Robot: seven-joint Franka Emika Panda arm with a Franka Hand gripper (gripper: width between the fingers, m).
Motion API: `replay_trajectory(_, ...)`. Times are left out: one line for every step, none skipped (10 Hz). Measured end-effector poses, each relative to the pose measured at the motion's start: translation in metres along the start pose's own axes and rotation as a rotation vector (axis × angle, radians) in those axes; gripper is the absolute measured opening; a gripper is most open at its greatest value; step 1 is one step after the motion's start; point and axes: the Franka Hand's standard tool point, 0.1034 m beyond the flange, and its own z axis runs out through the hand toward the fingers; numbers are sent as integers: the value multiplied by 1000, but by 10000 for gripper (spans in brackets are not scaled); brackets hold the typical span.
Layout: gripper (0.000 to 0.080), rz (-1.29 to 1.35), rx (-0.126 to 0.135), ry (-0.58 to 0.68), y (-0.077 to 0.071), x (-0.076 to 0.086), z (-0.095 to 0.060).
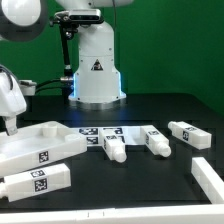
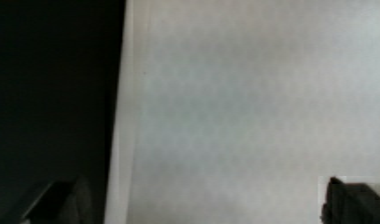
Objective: Assemble desk
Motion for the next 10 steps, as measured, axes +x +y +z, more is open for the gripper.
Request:
replay_trajectory(649,0,0,-1,0,0,0)
replay_trajectory(649,44,6,-25,-1,-3,2)
replay_trajectory(649,121,3,-53,-1,-4,4)
replay_trajectory(649,166,-2,-52,-2,-2,4)
replay_trajectory(649,248,-16,-51,-18,-2,6)
replay_trajectory(649,193,-16,-51,-57,-8,11)
replay_trajectory(649,132,3,-56,-60,-11,15)
replay_trajectory(538,159,1,-50,-51,-8,12)
replay_trajectory(389,154,1,-52,-53,-9,13)
replay_trajectory(389,150,1,-52,-54,-9,13)
